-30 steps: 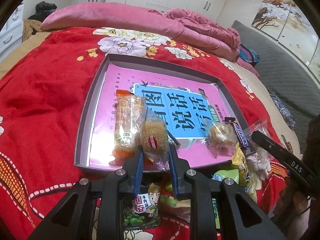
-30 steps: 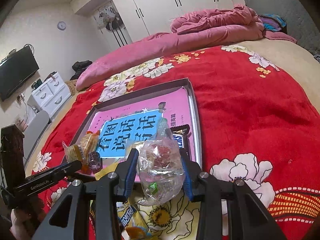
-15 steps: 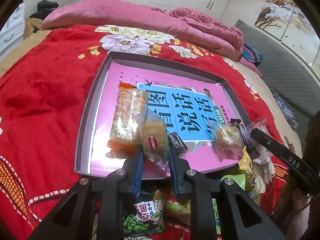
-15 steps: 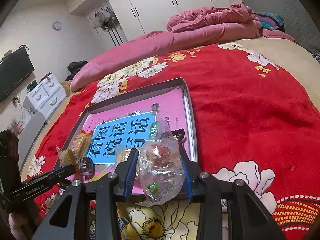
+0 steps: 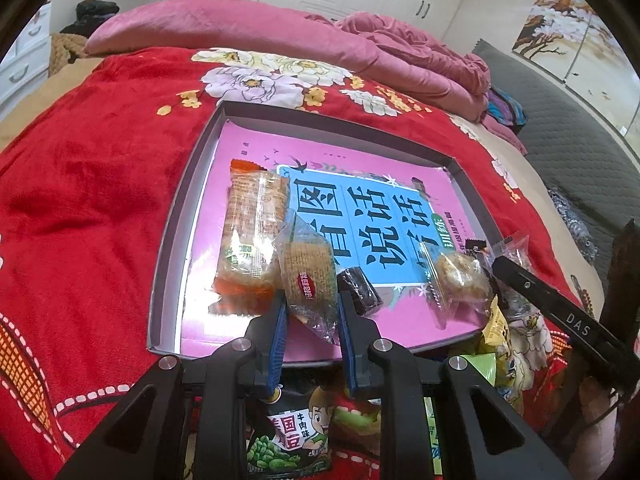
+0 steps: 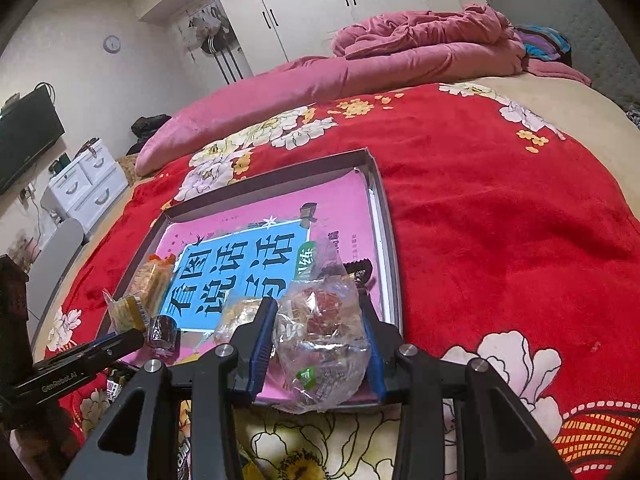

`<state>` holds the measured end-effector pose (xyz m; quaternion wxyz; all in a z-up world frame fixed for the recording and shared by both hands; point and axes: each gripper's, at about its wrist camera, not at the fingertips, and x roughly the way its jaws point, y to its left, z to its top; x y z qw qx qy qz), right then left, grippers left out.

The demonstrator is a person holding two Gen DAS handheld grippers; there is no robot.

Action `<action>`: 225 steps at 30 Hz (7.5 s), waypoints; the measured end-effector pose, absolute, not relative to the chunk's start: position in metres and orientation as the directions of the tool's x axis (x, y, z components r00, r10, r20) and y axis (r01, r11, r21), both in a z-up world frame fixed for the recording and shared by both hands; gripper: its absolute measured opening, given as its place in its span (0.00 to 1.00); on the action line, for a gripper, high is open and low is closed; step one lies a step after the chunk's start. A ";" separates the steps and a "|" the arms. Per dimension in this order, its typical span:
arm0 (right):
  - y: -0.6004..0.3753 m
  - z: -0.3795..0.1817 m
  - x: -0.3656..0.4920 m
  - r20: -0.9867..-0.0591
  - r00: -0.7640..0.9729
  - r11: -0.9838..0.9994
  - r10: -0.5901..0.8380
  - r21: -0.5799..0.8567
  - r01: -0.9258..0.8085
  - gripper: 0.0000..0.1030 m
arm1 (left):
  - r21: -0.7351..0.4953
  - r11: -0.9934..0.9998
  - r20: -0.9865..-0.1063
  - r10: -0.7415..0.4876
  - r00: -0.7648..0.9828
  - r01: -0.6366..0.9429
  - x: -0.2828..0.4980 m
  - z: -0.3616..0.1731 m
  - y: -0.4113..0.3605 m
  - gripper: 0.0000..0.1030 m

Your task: Organize snacks

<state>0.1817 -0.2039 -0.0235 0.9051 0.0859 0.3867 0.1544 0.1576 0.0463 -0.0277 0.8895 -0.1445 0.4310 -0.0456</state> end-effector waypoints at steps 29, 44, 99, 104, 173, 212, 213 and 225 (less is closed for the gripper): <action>-0.201 -0.020 0.180 -0.667 0.656 0.936 0.353 0.259 -0.240 0.42 | -0.309 0.950 -0.751 -0.207 0.627 -0.056 0.159 -0.029 0.049 0.24; -0.217 -0.013 0.170 -0.647 0.676 0.934 0.354 0.281 -0.221 0.45 | -0.322 0.945 -0.750 -0.213 0.627 -0.065 0.158 -0.029 0.052 0.24; -0.197 0.004 0.153 -0.603 0.692 0.917 0.397 0.234 -0.322 0.62 | -0.285 0.958 -0.683 -0.175 0.709 -0.039 0.136 0.005 0.053 0.75; -0.197 0.006 0.148 -0.596 0.702 0.920 0.390 0.219 -0.325 0.65 | -0.284 0.958 -0.673 -0.176 0.718 -0.031 0.131 0.008 0.052 0.76; -0.187 -0.004 0.093 -0.692 0.625 0.921 0.362 0.163 -0.353 0.66 | -0.228 0.972 -0.735 -0.208 0.646 0.055 0.087 0.003 0.021 0.77; -0.181 -0.038 0.111 -0.768 0.534 0.921 0.354 0.188 -0.341 0.37 | -0.245 0.962 -0.806 -0.272 0.526 0.122 0.102 -0.026 -0.008 0.77; -0.181 -0.038 0.112 -0.768 0.533 0.921 0.355 0.190 -0.339 0.37 | -0.248 0.961 -0.806 -0.277 0.523 0.125 0.103 -0.027 -0.009 0.77; -0.185 -0.041 0.116 -0.769 0.518 0.919 0.374 0.233 -0.317 0.37 | -0.334 0.936 -0.793 -0.343 0.502 0.112 0.108 -0.032 0.003 0.68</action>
